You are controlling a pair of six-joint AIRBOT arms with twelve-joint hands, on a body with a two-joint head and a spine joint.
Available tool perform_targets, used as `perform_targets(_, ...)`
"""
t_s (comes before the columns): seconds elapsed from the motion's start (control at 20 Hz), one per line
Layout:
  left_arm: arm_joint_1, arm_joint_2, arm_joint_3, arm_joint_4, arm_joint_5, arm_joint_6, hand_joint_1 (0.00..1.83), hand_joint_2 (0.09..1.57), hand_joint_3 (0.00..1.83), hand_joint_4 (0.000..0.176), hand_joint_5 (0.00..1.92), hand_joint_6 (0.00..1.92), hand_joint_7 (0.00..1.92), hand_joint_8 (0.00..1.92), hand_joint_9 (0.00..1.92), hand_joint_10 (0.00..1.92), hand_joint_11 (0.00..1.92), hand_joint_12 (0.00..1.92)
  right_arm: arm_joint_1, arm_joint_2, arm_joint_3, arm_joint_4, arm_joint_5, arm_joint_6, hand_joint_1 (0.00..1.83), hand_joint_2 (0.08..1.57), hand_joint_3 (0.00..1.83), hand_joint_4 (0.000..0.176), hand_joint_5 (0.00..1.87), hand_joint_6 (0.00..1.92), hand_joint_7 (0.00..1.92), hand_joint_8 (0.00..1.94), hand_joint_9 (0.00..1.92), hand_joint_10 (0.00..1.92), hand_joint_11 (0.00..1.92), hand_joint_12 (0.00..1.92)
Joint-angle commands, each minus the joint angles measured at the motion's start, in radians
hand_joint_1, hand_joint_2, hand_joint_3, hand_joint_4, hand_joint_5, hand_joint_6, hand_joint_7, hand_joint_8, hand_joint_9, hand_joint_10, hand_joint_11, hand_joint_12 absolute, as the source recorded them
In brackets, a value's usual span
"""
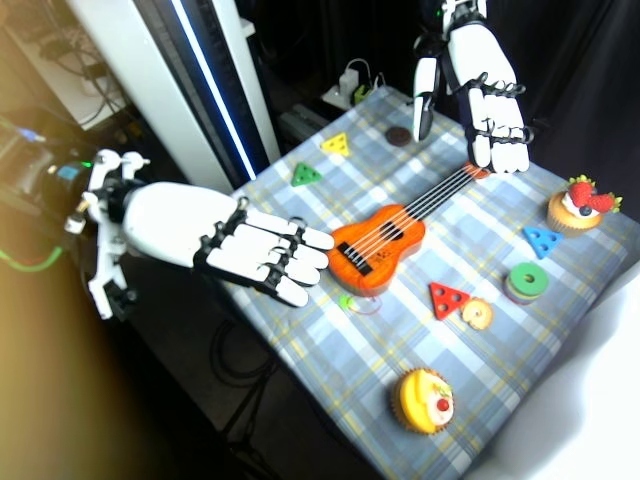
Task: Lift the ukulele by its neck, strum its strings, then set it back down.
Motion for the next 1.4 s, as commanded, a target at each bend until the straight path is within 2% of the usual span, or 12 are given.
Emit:
perform_targets(0.0, -0.015, -0.008, 0.002, 0.001, -0.117, -0.003, 0.6, 1.05, 0.01, 0.101, 0.0, 0.0, 0.0, 0.0, 0.0, 0.0, 0.0, 0.0, 0.011, 0.004, 0.002, 0.002, 0.132, -0.005, 0.49, 1.14, 0.03, 0.0, 0.0, 0.0, 0.0, 0.0, 0.0, 0.0, 0.0, 0.0)
perform_targets(0.25, -0.008, -0.039, 0.03, -0.014, -0.051, 0.013, 0.81, 1.02, 0.0, 0.094, 0.0, 0.0, 0.0, 0.0, 0.0, 0.0, 0.0, 0.0, 0.011, 0.005, 0.0, 0.015, 0.15, -0.004, 0.48, 1.15, 0.02, 0.0, 0.0, 0.0, 0.0, 0.0, 0.0, 0.0, 0.0, 0.0)
perform_targets(0.3, -0.008, -0.049, 0.03, -0.033, -0.038, 0.056, 0.84, 1.02, 0.0, 0.078, 0.0, 0.0, 0.0, 0.0, 0.0, 0.0, 0.0, 0.0, 0.011, 0.005, -0.001, 0.015, 0.151, -0.004, 0.49, 1.15, 0.02, 0.0, 0.0, 0.0, 0.0, 0.0, 0.0, 0.0, 0.0, 0.0)
perform_targets(0.45, -0.003, -0.09, 0.06, -0.095, 0.005, 0.119, 0.83, 1.02, 0.0, 0.092, 0.0, 0.0, 0.05, 0.02, 0.04, 0.01, 0.0, 0.0, 0.011, 0.008, -0.005, 0.015, 0.157, -0.004, 0.44, 1.17, 0.02, 0.0, 0.0, 0.0, 0.0, 0.0, 0.0, 0.0, 0.0, 0.0)
perform_targets(0.7, 0.007, -0.145, 0.112, -0.254, 0.052, 0.275, 1.04, 1.08, 0.0, 0.061, 0.18, 0.01, 0.25, 0.02, 0.21, 0.04, 0.04, 0.05, 0.01, 0.011, -0.008, 0.015, 0.167, 0.009, 0.48, 1.17, 0.01, 0.004, 0.0, 0.0, 0.0, 0.0, 0.0, 0.0, 0.0, 0.0)
perform_targets(0.8, 0.007, -0.167, 0.131, -0.317, 0.064, 0.34, 1.16, 1.05, 0.0, 0.04, 0.36, 0.02, 0.41, 0.02, 0.41, 0.05, 0.0, 0.68, 0.009, 0.012, -0.01, 0.015, 0.172, 0.014, 0.42, 1.16, 0.0, 0.005, 0.0, 0.0, 0.0, 0.0, 0.0, 0.0, 0.0, 0.0)
perform_targets(1.0, 0.022, -0.203, 0.171, -0.398, 0.087, 0.383, 1.13, 1.19, 0.0, 0.0, 0.6, 0.0, 0.62, 0.04, 0.53, 0.27, 0.0, 1.49, 0.004, 0.018, -0.013, 0.015, 0.193, 0.025, 0.47, 1.16, 0.0, 0.01, 0.0, 0.0, 0.0, 0.0, 0.0, 0.0, 0.0, 0.0)
perform_targets(1.05, 0.028, -0.21, 0.177, -0.417, 0.089, 0.393, 1.13, 1.26, 0.0, 0.0, 0.62, 1.12, 0.7, 1.21, 0.47, 0.97, 0.13, 1.77, 0.002, 0.02, -0.014, 0.015, 0.196, 0.027, 0.49, 1.17, 0.0, 0.013, 0.0, 0.0, 0.0, 0.0, 0.0, 0.0, 0.0, 0.0)
perform_targets(1.1, 0.035, -0.214, 0.183, -0.429, 0.093, 0.393, 1.1, 1.31, 0.0, 0.0, 0.58, 1.41, 0.66, 1.56, 0.42, 1.42, 0.24, 1.89, 0.001, 0.022, -0.015, 0.015, 0.2, 0.028, 0.49, 1.17, 0.0, 0.018, 0.0, 0.0, 0.0, 0.0, 0.0, 0.0, 0.0, 0.0)
perform_targets(1.2, 0.046, -0.219, 0.189, -0.447, 0.093, 0.393, 1.15, 1.27, 0.0, 0.0, 0.69, 1.32, 0.73, 1.56, 0.6, 1.67, 0.48, 1.92, -0.002, 0.026, -0.017, 0.015, 0.21, 0.031, 0.47, 1.18, 0.01, 0.006, 0.0, 0.0, 0.0, 0.0, 0.0, 0.0, 0.01, 0.01)
perform_targets(1.25, 0.051, -0.221, 0.191, -0.454, 0.093, 0.394, 1.12, 1.23, 0.0, 0.0, 0.77, 1.34, 0.74, 1.83, 0.78, 1.87, 0.7, 1.92, -0.004, 0.027, -0.017, 0.015, 0.216, 0.036, 0.48, 1.19, 0.01, 0.0, 0.0, 0.0, 0.0, 0.0, 0.0, 0.0, 0.03, 0.02)
perform_targets(1.35, 0.055, -0.222, 0.189, -0.455, 0.091, 0.394, 1.24, 1.13, 0.0, 0.0, 0.7, 1.86, 0.9, 1.92, 1.05, 1.92, 1.1, 1.92, -0.007, 0.031, -0.017, 0.015, 0.228, 0.043, 0.49, 1.2, 0.01, 0.0, 0.0, 0.0, 0.0, 0.0, 0.0, 0.0, 0.05, 0.03)
